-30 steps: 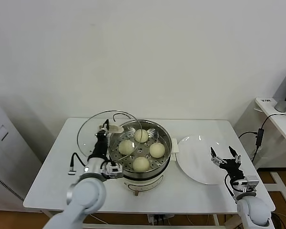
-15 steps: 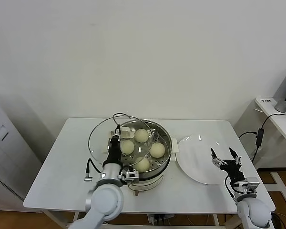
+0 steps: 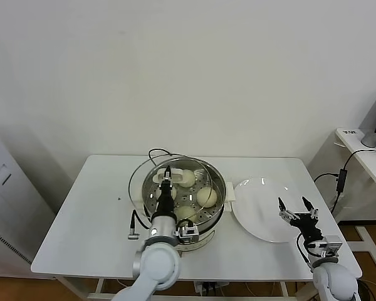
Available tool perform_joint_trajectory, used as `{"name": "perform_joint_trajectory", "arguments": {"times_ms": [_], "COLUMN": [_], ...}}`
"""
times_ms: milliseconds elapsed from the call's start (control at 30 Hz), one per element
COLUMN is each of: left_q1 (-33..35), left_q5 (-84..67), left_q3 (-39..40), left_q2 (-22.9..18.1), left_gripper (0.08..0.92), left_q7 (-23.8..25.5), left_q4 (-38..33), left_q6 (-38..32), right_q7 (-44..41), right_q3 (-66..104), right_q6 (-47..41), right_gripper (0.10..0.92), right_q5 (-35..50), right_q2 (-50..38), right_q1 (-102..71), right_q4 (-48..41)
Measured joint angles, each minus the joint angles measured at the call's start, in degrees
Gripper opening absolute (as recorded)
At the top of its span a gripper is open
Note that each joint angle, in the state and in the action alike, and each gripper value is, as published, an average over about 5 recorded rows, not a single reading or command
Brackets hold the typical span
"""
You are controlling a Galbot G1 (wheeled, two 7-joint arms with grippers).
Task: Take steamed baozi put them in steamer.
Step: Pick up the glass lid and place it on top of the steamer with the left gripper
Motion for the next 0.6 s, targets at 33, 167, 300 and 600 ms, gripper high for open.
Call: {"name": "perform_joint_trajectory", "arguments": {"times_ms": [33, 167, 300, 600], "left_q1": [-0.1, -0.6, -1.0, -1.6], "left_q5": [0.2, 0.6, 0.7, 0.1], "left_q3": [0.2, 0.7, 0.9, 1.6], "left_q2": [-0.3, -1.6, -2.5, -3.7], "left_gripper": [0.105, 0.105, 0.105, 0.105], "left_q7": [0.0, -0.2, -0.5, -1.2], "left_q4": [0.3, 1.5, 2.6, 4.8], "left_q6": [0.0, 0.0, 0.0, -0.2], "right_q7": [0.0, -0.1, -0.2, -0.3], "right_q3": [0.0, 0.1, 0.2, 0.2], "right_q6": [0.0, 0.0, 0.1, 0.1], "right_gripper": [0.823, 0.823, 0.823, 0.823], "right_q5": [0.0, 0.0, 0.0, -0.1], "right_q2": [0.0, 0.0, 0.0, 0.1], "right_q1": [0.0, -0.1, -0.2, -0.1], "right_q4": [0.0, -0.2, -0.5, -0.8]}}
